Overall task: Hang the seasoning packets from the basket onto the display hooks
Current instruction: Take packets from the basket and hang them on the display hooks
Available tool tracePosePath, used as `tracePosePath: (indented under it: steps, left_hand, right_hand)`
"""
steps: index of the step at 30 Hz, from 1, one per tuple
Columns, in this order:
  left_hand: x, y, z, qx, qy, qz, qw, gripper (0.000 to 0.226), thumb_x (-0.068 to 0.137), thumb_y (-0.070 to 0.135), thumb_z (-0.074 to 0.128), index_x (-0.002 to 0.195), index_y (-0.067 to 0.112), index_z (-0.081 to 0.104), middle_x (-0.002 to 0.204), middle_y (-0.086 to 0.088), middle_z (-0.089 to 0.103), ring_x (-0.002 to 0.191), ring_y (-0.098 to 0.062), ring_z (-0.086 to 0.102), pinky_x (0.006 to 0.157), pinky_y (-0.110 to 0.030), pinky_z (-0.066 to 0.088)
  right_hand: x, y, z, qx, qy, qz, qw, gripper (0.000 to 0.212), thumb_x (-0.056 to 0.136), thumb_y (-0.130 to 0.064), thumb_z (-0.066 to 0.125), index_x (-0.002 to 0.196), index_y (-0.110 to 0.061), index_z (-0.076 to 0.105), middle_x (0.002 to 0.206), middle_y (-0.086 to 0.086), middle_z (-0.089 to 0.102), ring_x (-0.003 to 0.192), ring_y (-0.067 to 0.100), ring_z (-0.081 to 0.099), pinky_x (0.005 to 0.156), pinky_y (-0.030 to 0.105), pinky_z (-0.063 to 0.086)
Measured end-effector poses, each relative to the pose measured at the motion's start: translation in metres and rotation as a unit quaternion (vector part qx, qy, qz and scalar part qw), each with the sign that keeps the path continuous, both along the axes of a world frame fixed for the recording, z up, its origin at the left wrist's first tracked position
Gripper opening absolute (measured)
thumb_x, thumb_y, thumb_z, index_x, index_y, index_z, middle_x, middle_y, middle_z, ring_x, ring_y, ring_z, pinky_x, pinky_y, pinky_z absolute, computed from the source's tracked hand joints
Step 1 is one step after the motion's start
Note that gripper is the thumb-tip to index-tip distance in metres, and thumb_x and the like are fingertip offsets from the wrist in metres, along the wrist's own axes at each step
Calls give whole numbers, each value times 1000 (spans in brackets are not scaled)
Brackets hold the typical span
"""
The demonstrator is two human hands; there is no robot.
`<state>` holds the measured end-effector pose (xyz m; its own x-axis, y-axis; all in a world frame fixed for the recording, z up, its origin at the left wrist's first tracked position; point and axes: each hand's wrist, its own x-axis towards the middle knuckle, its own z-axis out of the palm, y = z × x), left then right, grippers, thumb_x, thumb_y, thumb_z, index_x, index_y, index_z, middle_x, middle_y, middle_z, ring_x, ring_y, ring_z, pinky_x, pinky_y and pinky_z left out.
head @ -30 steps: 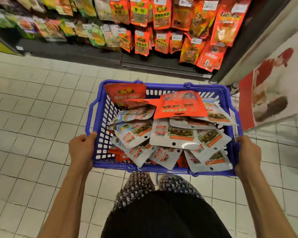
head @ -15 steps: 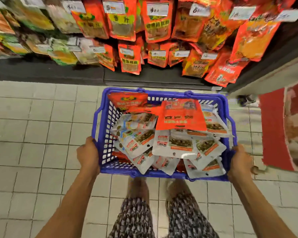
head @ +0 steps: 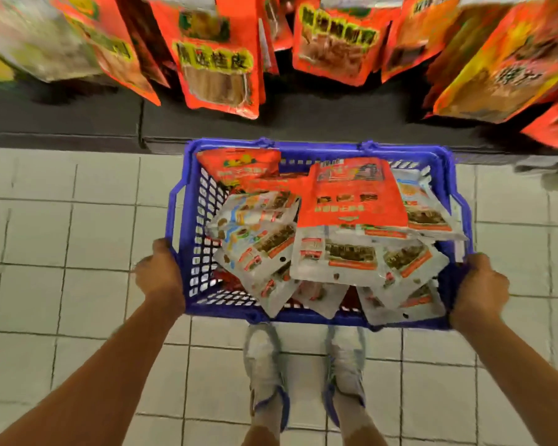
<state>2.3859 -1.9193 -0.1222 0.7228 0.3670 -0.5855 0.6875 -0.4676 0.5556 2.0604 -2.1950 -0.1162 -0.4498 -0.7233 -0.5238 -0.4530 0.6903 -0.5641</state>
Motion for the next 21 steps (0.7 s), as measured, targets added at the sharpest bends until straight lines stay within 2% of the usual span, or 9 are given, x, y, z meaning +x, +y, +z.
tracePosePath:
  steps: [3, 6, 9, 11, 14, 16, 18, 19, 21]
  left_hand:
    - [8, -10, -32, 4, 9, -7, 1000, 44, 77, 50, 51, 92, 11, 66, 88, -10, 66, 77, -30, 61, 69, -40, 51]
    - [9, -10, -51, 1, 20, -2, 1000, 35, 72, 53, 51, 72, 19, 63, 80, -7, 66, 79, -32, 62, 74, -47, 52]
    - [10, -5, -57, 5, 35, -15, 999, 35, 72, 54, 50, 70, 21, 61, 79, -8, 65, 81, -31, 61, 81, -51, 53]
    - [12, -5, -51, 6, 51, -41, 998, 35, 75, 53, 48, 73, 20, 60, 83, -8, 66, 83, -32, 63, 79, -50, 53]
    - [9, -7, -34, 28, 61, -108, 992, 32, 88, 46, 45, 77, 19, 59, 82, -6, 65, 71, -24, 61, 63, -35, 48]
    - [4, -4, -22, 70, 47, -219, 972, 31, 96, 37, 44, 88, 14, 63, 92, -12, 68, 78, -26, 64, 66, -38, 53]
    - [-1, -1, -8, 115, 4, -339, 934, 32, 98, 29, 50, 116, 7, 64, 118, -20, 64, 103, -34, 65, 87, -49, 56]
    - [-5, -1, 1, 120, -23, -379, 917, 36, 99, 25, 54, 129, 6, 58, 128, -20, 57, 113, -33, 61, 92, -48, 55]
    - [-15, -6, 17, 104, -66, -427, 896, 42, 98, 17, 59, 138, 7, 52, 136, -18, 49, 121, -30, 55, 87, -38, 53]
  right_hand:
    - [8, -5, -28, 4, -3, -2, 1000, 24, 83, -39, 52, 67, -24, 61, 76, 1, 62, 67, 22, 55, 67, 38, 42]
    - [7, -3, -48, 7, -25, -22, 999, 20, 78, -37, 54, 65, -22, 60, 68, -4, 60, 62, 16, 53, 59, 31, 41]
    - [6, 0, -52, 9, -30, -8, 999, 20, 77, -39, 53, 67, -23, 59, 69, -5, 61, 65, 16, 55, 60, 30, 43]
    - [6, 4, -45, 10, -30, 28, 999, 20, 78, -38, 52, 67, -23, 61, 69, -7, 62, 66, 15, 58, 59, 29, 44]
    - [2, 5, -31, 35, -24, 115, 992, 21, 85, -38, 56, 76, -22, 66, 73, -5, 67, 72, 18, 63, 60, 29, 45]
    - [-3, 3, -21, 51, 1, 172, 984, 25, 93, -35, 56, 93, -14, 69, 85, 1, 70, 83, 26, 66, 61, 27, 44]
    - [-8, 1, -8, 39, 83, 231, 969, 32, 96, -31, 55, 117, -8, 65, 105, 10, 71, 99, 33, 65, 68, 26, 43]
    - [-8, 1, 0, 16, 114, 256, 960, 37, 96, -29, 58, 127, -8, 61, 116, 12, 69, 106, 34, 64, 75, 27, 44]
    - [-8, 7, 18, -46, 128, 320, 938, 42, 95, -25, 63, 134, -9, 56, 128, 12, 64, 110, 31, 64, 82, 32, 44]
